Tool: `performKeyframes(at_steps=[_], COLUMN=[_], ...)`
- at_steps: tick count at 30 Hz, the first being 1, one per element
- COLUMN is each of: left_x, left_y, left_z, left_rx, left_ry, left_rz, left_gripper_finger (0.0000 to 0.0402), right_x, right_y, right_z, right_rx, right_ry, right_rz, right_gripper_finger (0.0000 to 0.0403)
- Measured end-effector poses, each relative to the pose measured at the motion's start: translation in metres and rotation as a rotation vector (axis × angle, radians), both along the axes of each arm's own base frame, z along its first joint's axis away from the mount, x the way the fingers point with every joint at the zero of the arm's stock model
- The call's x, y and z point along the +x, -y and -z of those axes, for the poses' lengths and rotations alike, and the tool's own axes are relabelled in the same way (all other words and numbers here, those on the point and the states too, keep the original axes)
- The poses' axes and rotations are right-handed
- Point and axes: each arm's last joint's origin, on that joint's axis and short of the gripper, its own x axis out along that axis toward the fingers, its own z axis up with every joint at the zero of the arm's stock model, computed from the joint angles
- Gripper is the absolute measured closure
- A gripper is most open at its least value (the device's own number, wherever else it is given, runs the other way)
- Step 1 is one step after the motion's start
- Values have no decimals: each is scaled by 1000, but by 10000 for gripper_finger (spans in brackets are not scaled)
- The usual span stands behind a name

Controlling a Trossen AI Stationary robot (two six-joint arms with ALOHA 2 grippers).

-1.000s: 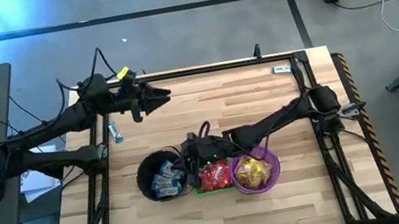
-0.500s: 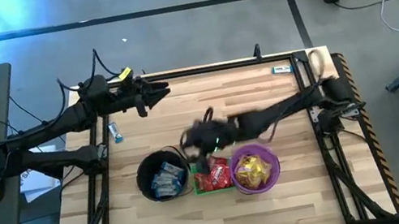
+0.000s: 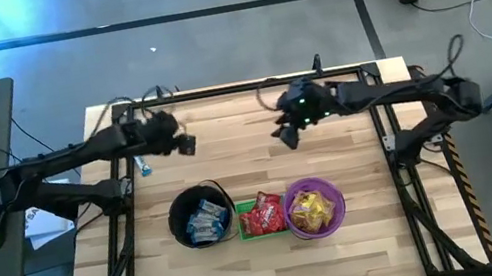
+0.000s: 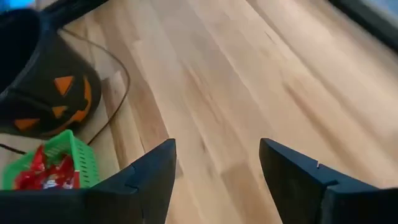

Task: Sort candy by brand, put in halloween buckets
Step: Put the white chocolate into the black bucket

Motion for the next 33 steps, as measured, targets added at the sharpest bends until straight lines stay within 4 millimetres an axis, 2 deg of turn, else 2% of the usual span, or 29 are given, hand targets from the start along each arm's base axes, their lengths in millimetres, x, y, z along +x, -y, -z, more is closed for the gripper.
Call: performKeyframes(at_steps=[2, 4, 7, 11, 19, 25, 29, 33], left_x=[-10, -19, -33, -49, -66, -68, -69, -73], left_y=[1, 1, -1, -5, -12, -13, -14, -12], left_z=[25, 49, 78, 100, 114, 114, 115, 118], left_rx=[-24, -65, -156, -200, -119, -87, -62, -68], left_ry=[-161, -227, -284, -323, -378, -337, -340, -388], left_rz=[-96, -155, -214, -301, -500, -652, -690, -756], left_gripper_finger=[195, 195, 195, 195, 209, 255, 280, 340], right_x=[-12, -19, -18, -12, -11, -12, -14, -16], right_y=[0, -3, -5, -6, 1, 1, 0, -1], right_z=[8, 14, 13, 7, 2, 4, 7, 10], right_rx=[65, 100, 155, 179, 107, 110, 67, 51], right_ry=[11, 32, 110, 169, 202, 175, 134, 85], right_rz=[65, 105, 172, 199, 270, 192, 148, 125], right_gripper_finger=[181, 181, 181, 181, 181, 181, 181, 181])
